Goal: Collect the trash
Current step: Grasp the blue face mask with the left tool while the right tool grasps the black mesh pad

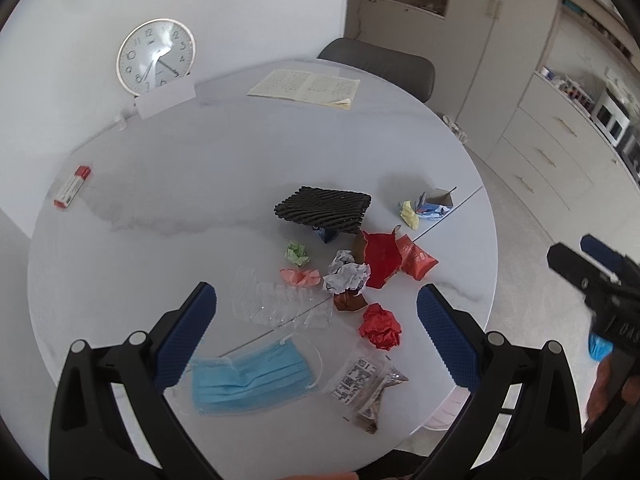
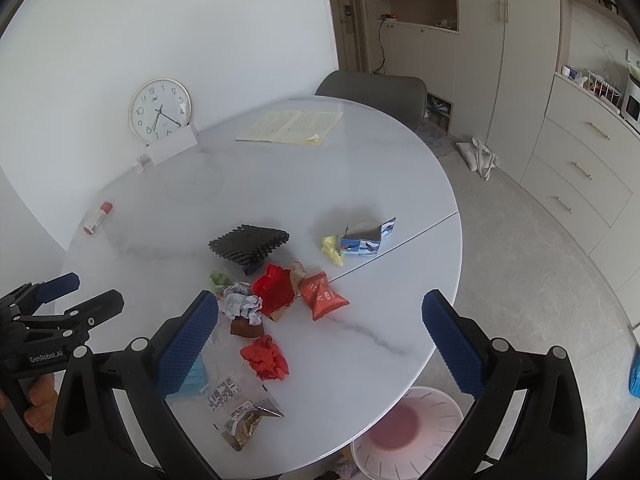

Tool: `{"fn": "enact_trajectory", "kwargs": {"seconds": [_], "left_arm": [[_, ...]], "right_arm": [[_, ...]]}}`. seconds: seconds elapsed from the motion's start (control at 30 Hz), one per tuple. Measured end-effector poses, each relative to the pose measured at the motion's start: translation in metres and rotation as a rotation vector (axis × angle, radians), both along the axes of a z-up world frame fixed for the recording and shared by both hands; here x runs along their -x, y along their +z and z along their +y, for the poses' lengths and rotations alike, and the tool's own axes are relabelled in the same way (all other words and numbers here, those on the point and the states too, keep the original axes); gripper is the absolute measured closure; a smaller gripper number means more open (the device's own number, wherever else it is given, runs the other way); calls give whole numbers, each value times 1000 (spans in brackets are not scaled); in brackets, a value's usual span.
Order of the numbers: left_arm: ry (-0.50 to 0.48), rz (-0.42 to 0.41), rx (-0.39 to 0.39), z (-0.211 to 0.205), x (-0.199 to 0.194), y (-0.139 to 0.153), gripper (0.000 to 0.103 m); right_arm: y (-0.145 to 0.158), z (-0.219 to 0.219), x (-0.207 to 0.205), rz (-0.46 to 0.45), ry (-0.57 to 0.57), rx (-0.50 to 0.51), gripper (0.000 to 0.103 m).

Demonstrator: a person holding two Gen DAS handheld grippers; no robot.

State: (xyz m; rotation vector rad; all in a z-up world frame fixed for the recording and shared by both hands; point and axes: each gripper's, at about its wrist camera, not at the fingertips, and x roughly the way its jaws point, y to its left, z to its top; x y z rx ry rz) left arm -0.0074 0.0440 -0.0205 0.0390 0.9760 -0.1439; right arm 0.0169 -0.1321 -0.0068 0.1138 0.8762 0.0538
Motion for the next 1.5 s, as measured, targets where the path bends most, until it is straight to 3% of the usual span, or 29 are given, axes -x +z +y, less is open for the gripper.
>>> {"fn": "enact_trajectory", "kwargs": {"seconds": [0.1,0.17,0.33,0.4,0.47,0.7,0.83,0.9,1.03,1.07,1.27,1.5], "left_arm": [[-121,-44,-72,16,6,-19,6],[-228,-27,-126,27,9,-39,6],[-516,126,-209,37,16,-101,6],[-576,185,-216,37,16,-122,7],[-598,239,-209,38,12,-144,14],[-541,325,-136,50,7,-191,38],[-544,287,-153,51,14,-200,48],[-549,282,-162,52,16,-202,57],[-507,306,-131,62,14,-208,88],[-490,312,-130,65,16,-210,91],[-396,288,-80,83,28,-196,94],[-229,190,13,109,25,-144,94]], "right_arm": [[-8,2,-1,24,-1,-8,2],[-13,3,-2,39,1,-14,2],[-30,12,-6,89,8,14,2],[-37,16,-8,114,6,26,2],[-41,19,-9,135,3,33,2],[-55,30,-9,190,-5,45,2],[-62,34,-11,210,-5,36,2],[-64,36,-13,217,2,36,2],[-73,41,-11,237,36,31,2],[-75,42,-9,244,45,29,2],[-90,44,-13,265,86,-8,2],[-83,85,-87,179,285,15,2]]}}
